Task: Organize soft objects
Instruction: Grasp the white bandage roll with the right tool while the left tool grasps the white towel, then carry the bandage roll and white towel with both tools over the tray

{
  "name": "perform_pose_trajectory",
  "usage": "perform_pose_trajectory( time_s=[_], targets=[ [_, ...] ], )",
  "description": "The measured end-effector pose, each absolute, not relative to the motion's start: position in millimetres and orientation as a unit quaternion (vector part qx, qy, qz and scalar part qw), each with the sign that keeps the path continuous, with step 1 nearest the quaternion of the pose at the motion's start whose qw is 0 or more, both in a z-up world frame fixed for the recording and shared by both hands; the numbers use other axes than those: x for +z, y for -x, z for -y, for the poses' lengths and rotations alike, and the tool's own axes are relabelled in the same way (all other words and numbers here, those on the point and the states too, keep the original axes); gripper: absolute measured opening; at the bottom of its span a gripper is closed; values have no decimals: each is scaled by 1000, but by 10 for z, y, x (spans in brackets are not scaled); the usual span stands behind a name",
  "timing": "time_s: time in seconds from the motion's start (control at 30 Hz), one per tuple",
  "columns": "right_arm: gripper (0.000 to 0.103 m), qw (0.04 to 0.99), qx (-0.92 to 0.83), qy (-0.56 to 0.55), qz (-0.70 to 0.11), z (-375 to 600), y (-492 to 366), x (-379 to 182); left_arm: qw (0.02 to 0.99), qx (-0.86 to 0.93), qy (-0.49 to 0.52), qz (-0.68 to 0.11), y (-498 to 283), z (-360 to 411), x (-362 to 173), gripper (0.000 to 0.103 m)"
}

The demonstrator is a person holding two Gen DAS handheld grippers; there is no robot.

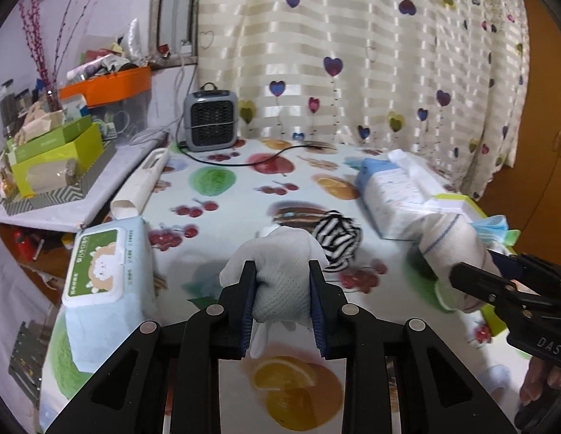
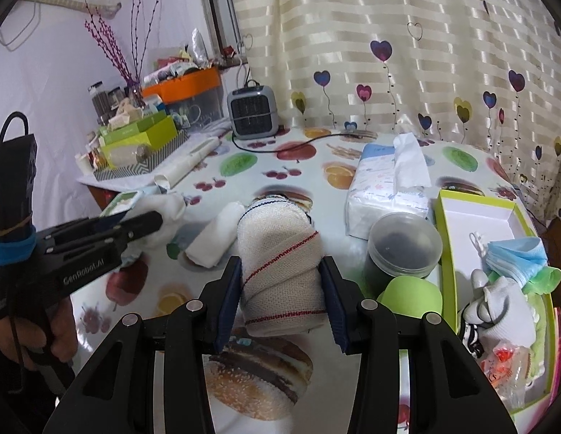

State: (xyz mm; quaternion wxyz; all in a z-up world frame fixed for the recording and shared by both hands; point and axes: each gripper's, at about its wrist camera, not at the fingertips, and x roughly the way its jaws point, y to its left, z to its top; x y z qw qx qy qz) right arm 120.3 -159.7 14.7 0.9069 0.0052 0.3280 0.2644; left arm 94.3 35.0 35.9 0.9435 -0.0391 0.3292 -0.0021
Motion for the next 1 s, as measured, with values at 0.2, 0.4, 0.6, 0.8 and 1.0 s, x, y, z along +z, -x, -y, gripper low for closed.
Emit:
perform_pose_trajectory(
  time_s=[0.2,0.4,0.6,0.8,1.0],
  targets=[
    [44,911,261,-10,-318,1654,-1120,217,944,-23,40,-326,-852,-235,403,25],
    [44,915,258,-14,-311,1697,-1050,258,945,-35,42,-322,-792,-160,449,25],
    [44,917,256,-16,-305,1741,-982,294,945,-45,44,-322,-754,-99,478,25],
    [44,922,248,-22,-298,1855,-933,324,946,-63,38,-316,-734,34,538,25],
    [44,930,220,-37,-291,2126,-917,356,945,-99,32,-309,-772,270,616,25]
  ],
)
